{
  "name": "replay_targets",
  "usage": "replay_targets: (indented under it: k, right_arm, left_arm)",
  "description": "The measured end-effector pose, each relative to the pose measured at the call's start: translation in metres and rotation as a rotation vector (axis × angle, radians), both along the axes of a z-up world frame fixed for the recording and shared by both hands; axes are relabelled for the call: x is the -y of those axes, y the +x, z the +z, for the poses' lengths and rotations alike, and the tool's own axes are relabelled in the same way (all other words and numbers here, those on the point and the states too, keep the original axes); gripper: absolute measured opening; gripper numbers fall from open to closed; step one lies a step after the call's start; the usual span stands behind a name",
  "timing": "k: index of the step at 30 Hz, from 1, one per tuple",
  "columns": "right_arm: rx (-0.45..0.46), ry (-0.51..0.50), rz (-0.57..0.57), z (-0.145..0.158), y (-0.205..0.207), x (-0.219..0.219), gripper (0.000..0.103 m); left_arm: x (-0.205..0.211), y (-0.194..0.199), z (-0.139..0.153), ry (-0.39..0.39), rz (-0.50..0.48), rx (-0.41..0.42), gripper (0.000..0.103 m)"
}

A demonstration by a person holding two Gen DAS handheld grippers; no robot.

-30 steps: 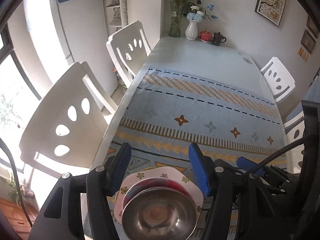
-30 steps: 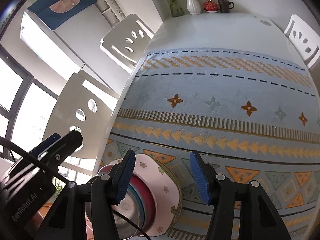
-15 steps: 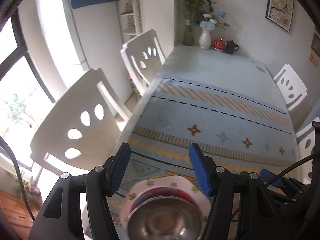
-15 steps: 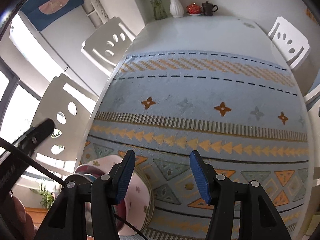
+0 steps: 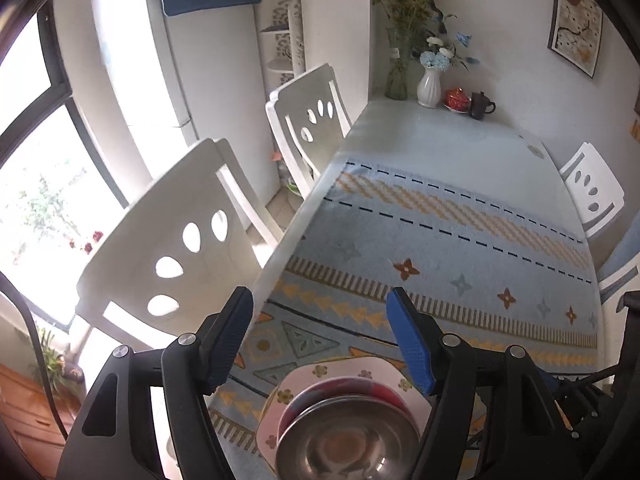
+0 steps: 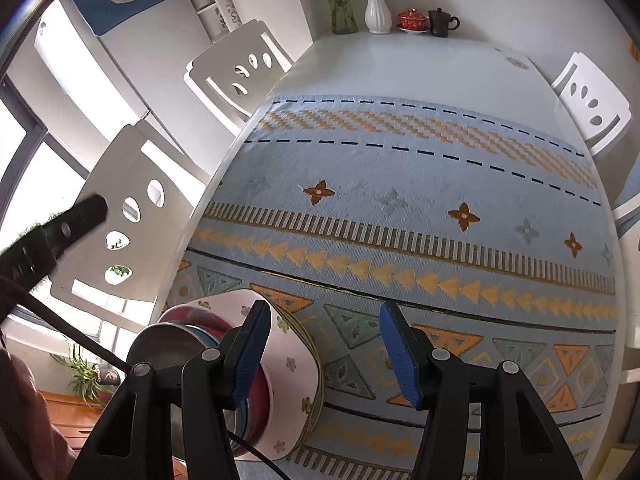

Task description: Organize plates and bowls

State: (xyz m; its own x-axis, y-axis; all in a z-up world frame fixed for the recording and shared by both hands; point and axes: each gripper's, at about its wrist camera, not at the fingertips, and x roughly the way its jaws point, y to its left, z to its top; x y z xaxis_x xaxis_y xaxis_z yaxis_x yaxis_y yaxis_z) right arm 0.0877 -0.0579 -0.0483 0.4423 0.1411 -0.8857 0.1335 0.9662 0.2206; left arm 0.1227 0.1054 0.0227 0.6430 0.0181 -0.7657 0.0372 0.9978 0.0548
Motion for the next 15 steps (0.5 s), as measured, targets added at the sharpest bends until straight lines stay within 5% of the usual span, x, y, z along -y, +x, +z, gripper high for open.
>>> replay_targets:
  k: [6, 15]
  right_arm:
    - [0.002, -0.005, -0.018, 0.001, 0.002, 0.004, 0.055]
    - [0.015, -0.085, -0.064, 0.007, 0.002, 0.023, 0.055]
  left_arm:
    - [0.011, -0.001, -0.003, 0.042, -0.040, -0.007, 0.069]
    - [0.042, 0.003, -0.005, 0.004, -0.115, -0.021, 0.069]
